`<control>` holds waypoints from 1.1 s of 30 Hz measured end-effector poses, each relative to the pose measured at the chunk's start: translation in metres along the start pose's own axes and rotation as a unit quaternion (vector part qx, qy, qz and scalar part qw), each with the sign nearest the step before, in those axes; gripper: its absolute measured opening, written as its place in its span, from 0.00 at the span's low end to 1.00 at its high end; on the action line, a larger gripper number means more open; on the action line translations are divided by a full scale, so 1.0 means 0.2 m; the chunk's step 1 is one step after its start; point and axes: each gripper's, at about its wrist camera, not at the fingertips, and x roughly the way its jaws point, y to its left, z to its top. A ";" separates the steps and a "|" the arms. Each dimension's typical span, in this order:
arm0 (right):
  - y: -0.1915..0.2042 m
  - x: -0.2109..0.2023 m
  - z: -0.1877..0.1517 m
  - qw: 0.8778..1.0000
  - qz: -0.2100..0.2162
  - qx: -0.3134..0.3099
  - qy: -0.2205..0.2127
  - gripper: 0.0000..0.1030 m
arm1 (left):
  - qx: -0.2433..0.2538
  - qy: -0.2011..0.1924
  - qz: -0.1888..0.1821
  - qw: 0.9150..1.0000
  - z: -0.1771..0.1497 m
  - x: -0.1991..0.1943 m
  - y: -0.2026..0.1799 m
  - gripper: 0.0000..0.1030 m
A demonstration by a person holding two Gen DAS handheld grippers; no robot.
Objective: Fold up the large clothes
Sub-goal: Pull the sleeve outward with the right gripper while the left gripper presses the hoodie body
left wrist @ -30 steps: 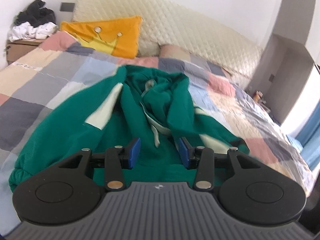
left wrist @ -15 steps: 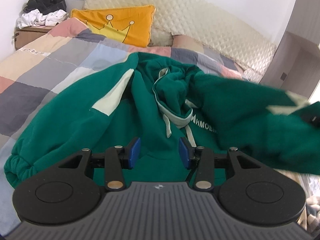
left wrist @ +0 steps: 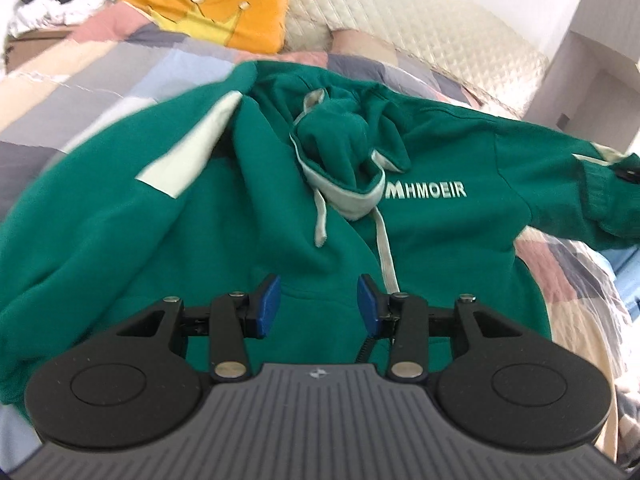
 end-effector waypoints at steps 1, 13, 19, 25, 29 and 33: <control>-0.04 0.08 0.01 1.000 -0.008 0.008 0.009 0.08 | 0.003 0.004 -0.002 1.000 0.00 0.03 0.00 0.46; -0.53 0.73 -0.35 0.987 -0.086 0.091 0.106 0.10 | -0.022 0.029 -0.016 0.999 0.12 0.32 0.08 0.46; -0.62 0.67 -0.43 0.986 -0.091 0.106 0.095 0.38 | -0.051 0.044 -0.006 0.998 0.13 0.39 0.16 0.46; -0.51 0.46 -0.34 0.991 -0.129 0.024 0.032 0.46 | -0.042 0.032 -0.008 0.999 0.11 0.31 0.13 0.46; -0.37 0.37 -0.37 0.996 -0.077 -0.019 0.037 0.55 | -0.029 0.030 -0.010 0.999 0.09 0.27 0.10 0.46; -0.20 0.42 -0.54 0.991 -0.032 -0.088 0.090 0.74 | -0.026 0.027 -0.012 0.999 0.07 0.24 0.09 0.46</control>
